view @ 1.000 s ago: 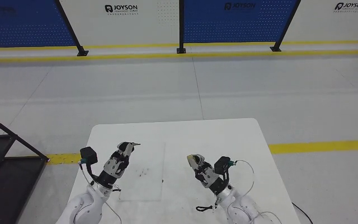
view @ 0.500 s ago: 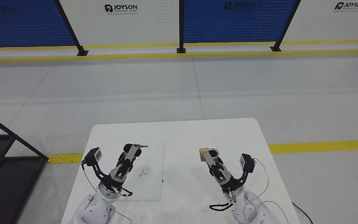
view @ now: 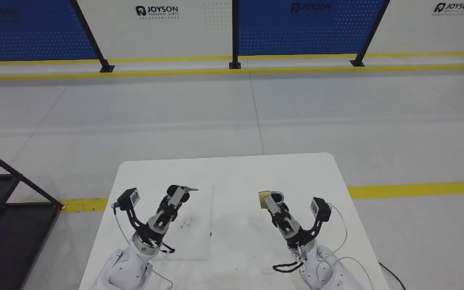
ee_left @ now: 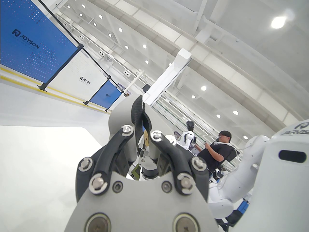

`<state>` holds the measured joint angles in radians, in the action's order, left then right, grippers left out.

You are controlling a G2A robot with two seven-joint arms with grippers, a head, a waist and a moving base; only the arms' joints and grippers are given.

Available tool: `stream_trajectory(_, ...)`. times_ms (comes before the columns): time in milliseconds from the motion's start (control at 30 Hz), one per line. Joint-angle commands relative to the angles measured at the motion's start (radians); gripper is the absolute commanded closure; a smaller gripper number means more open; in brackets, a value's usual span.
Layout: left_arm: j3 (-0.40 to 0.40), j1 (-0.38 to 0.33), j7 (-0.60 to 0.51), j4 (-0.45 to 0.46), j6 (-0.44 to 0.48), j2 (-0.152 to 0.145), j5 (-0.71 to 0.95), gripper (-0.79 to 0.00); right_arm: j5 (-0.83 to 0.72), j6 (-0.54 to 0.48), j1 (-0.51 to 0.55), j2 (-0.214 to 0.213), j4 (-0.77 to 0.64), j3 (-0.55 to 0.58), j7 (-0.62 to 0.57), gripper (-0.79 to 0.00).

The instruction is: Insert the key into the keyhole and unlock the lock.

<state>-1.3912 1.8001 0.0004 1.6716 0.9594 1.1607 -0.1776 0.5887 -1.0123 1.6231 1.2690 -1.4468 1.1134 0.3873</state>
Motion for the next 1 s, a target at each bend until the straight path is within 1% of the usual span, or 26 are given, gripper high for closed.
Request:
stream_trajectory(0, 0.000, 0.000, 0.000, 0.000, 0.000, 0.000, 0.000, 0.000, 0.000, 0.000, 0.000, 0.000, 0.000, 0.000, 0.000, 0.000)
stream_trajectory(33, -0.002, -0.006, 0.008, 0.005, -0.013, 0.001, -0.001, 0.000, -0.004, 0.003, 0.001, 0.000, 0.000, -0.002, -0.003, 0.000)
stream_trajectory(100, 0.012, -0.010, 0.033, 0.013, -0.019, 0.006, 0.021, 0.000, -0.055, 0.000, -0.008, 0.002, -0.005, -0.031, -0.045, 0.000)
stream_trajectory(133, 0.022, -0.013, 0.042, 0.011, -0.012, 0.008, 0.036, 0.000, -0.086, 0.000, -0.015, 0.006, -0.012, -0.041, -0.036, 0.000)
stream_trajectory(233, 0.056, -0.024, 0.070, -0.029, 0.016, 0.017, 0.065, 0.000, -0.151, 0.000, -0.039, 0.020, -0.022, -0.098, -0.022, 0.000)
stream_trajectory(333, 0.095, -0.035, 0.100, -0.078, 0.053, 0.027, 0.086, 0.000, -0.174, 0.000, -0.060, 0.038, -0.016, -0.158, 0.004, 0.000)
stream_trajectory(367, 0.108, -0.038, 0.105, -0.087, 0.053, 0.030, 0.094, 0.000, -0.166, 0.000, -0.070, 0.044, -0.005, -0.175, 0.009, 0.000)
stream_trajectory(467, 0.138, -0.038, 0.120, -0.096, 0.053, 0.038, 0.089, 0.000, -0.104, 0.003, -0.080, 0.068, 0.013, -0.204, 0.105, 0.000)
stream_trajectory(500, 0.145, -0.037, 0.124, -0.096, 0.053, 0.041, 0.081, 0.000, -0.071, 0.012, -0.081, 0.076, 0.015, -0.209, 0.149, 0.000)
stream_trajectory(567, 0.161, -0.033, 0.130, -0.094, 0.053, 0.045, 0.057, 0.000, 0.031, 0.063, -0.076, 0.093, 0.019, -0.219, 0.237, 0.000)
stream_trajectory(633, 0.173, -0.032, 0.144, -0.088, 0.053, 0.049, 0.032, 0.000, 0.092, 0.078, -0.075, 0.107, 0.030, -0.240, 0.309, 0.000)
stream_trajectory(800, 0.208, -0.031, 0.193, -0.077, 0.053, 0.061, -0.018, 0.000, 0.101, 0.084, -0.077, 0.109, 0.034, -0.242, 0.317, 0.000)
stream_trajectory(967, 0.250, -0.051, 0.220, -0.086, 0.053, 0.072, -0.085, 0.000, 0.101, 0.084, -0.077, 0.109, 0.034, -0.242, 0.317, 0.000)
